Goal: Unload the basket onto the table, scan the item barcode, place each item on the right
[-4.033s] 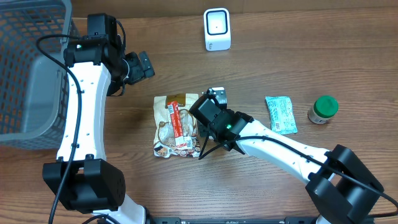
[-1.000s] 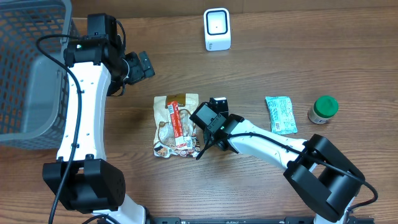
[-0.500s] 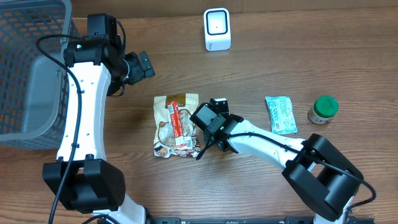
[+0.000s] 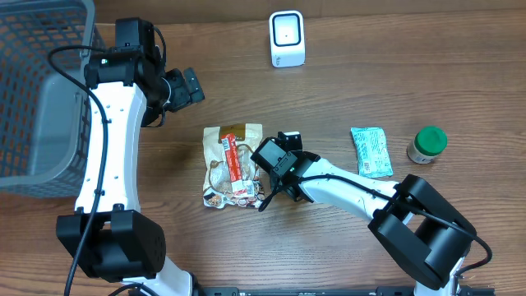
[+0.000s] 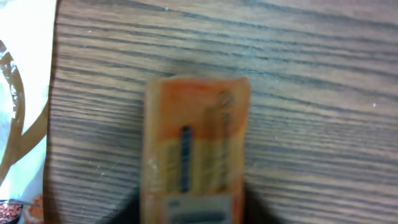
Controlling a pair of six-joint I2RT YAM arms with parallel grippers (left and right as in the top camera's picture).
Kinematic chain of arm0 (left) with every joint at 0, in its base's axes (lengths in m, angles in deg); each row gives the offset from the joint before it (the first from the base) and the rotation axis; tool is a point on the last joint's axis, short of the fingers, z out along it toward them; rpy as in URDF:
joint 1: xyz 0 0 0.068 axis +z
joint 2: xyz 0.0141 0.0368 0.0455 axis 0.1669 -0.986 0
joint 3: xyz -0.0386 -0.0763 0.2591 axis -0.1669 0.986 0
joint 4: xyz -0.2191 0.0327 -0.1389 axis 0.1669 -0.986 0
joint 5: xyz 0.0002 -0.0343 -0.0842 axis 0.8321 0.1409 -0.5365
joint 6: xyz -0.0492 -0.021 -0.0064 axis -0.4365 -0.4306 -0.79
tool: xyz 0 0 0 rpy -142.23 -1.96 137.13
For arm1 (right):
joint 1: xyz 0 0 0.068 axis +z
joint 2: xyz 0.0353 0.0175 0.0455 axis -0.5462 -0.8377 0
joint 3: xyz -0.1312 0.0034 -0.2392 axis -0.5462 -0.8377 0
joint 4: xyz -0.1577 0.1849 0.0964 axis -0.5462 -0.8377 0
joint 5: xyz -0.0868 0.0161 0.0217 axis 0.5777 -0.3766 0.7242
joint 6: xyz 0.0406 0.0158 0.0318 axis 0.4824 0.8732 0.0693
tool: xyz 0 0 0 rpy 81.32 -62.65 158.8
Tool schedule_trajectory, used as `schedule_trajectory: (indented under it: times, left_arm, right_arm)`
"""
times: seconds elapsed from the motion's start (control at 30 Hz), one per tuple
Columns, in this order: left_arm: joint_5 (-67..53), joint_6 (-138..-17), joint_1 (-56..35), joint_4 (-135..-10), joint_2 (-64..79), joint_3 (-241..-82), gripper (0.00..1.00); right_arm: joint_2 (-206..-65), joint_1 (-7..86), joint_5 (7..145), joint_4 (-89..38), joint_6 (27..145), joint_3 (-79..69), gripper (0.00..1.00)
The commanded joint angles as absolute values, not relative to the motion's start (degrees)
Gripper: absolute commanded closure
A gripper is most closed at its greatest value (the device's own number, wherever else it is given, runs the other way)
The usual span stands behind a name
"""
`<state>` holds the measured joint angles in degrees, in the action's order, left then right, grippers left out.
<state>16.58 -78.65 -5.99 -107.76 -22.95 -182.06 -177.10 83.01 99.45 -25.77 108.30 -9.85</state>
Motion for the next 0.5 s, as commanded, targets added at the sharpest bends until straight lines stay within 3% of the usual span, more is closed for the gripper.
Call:
schedule_trajectory:
  times: [0.0, 0.17, 0.2, 0.27, 0.33, 0.37, 0.43, 0.47]
  left_arm:
    - [16.73, -77.98, -6.36, -107.74, -21.74, -182.80, 0.00]
    - [16.71, -77.98, -6.36, -107.74, -21.74, -182.80, 0.00]
    - [16.73, -77.98, -6.36, -107.74, -21.74, -182.80, 0.00]
    - [16.73, -77.98, -6.36, -107.74, -21.74, -182.80, 0.00]
    - [16.71, -77.98, -6.36, -107.74, -21.74, -182.80, 0.00]
    - [16.73, -77.98, -6.36, -107.74, -21.74, -182.80, 0.00]
    - [16.73, -77.95, -6.36, -107.74, -21.77, -182.80, 0.00]
    - [16.73, -77.98, -6.36, -107.74, -21.77, -182.80, 0.00]
  right_arm:
    - [-177.49, 82.75, 100.31, -24.56, 107.97, -10.05, 0.51]
    - [-177.49, 81.29, 104.79, -21.42, 106.11, -10.05, 0.49]
    - [-177.49, 80.85, 104.79, -20.89, 105.87, -10.05, 0.53]
    - [-177.49, 79.93, 104.53, -20.56, 105.89, -10.05, 0.73]
    - [-177.49, 79.78, 104.59, -20.56, 105.89, -10.05, 0.78]
    - [-177.47, 79.78, 104.77, -20.54, 105.89, -10.00, 0.73]
    - [-177.30, 79.69, 104.79, -21.11, 105.83, -9.30, 0.44]
    - [-177.06, 79.60, 104.79, -21.77, 105.56, -8.76, 0.43]
